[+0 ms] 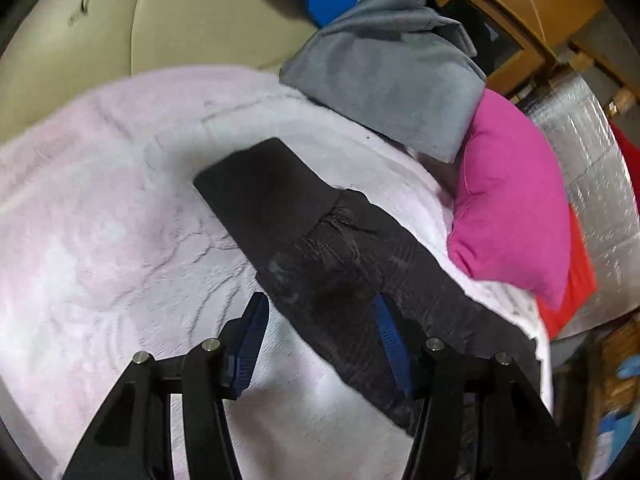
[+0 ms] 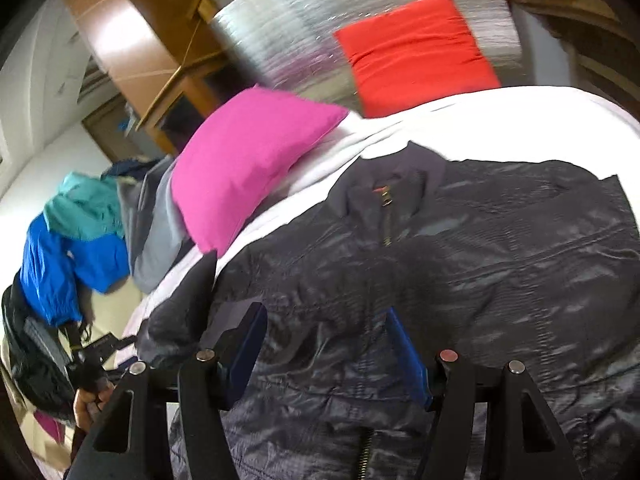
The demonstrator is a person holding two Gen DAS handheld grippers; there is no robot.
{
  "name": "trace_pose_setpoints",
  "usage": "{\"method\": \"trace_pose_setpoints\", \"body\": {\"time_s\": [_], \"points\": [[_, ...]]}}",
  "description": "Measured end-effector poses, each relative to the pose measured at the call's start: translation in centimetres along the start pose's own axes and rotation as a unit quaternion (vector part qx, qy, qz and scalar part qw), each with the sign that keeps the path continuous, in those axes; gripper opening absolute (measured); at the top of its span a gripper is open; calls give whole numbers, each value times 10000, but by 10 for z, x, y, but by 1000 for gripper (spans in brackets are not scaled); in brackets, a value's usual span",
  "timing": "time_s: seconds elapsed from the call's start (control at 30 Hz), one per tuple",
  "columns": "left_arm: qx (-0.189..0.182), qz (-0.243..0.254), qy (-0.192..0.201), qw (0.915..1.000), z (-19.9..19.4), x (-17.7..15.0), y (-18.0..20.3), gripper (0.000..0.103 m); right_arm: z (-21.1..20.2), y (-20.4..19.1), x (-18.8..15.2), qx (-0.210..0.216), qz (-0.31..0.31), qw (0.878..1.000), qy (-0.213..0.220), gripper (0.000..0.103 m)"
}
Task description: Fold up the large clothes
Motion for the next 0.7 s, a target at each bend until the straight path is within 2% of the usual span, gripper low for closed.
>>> {"method": "trace_pose_setpoints", "body": {"time_s": [0.13,0.17,0.27,0.37,0.47,0.53,0.63,0.7], "points": [[-123,-438,-166,9988,21,8,-10,56,-13,14,4,-46,192,9998,96,66],[-149,-500,-181,9985,25,8,-11,53,-15,16,5,-72,218,9997,119,66],[14,-514,-42,9987,29,14,-12,25,-24,26,9,-157,292,9993,197,66],[15,-453,78,9989,21,15,-4,18,-35,37,12,-252,365,9986,299,66],[54,2,528,9986,-6,18,26,15,-47,47,16,-320,476,9975,417,66],[-3,411,934,9948,-35,15,56,14,-55,54,18,-358,564,9965,503,66],[-261,1170,1546,9807,-83,-5,110,14,-68,68,21,-410,740,9943,650,66],[-583,1777,1917,9635,-119,-32,154,13,-76,77,22,-440,880,9924,734,66]]}}
Point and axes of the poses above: each gripper's, at about its wrist camera, not at the fingertips, and z roughly the way its jaws point, y to its right, x to its top, the point moved 6 cm from there along z, roughly the way its jaws point, and after that the axes turned 10 degrees about x, right-handed, at the moved point
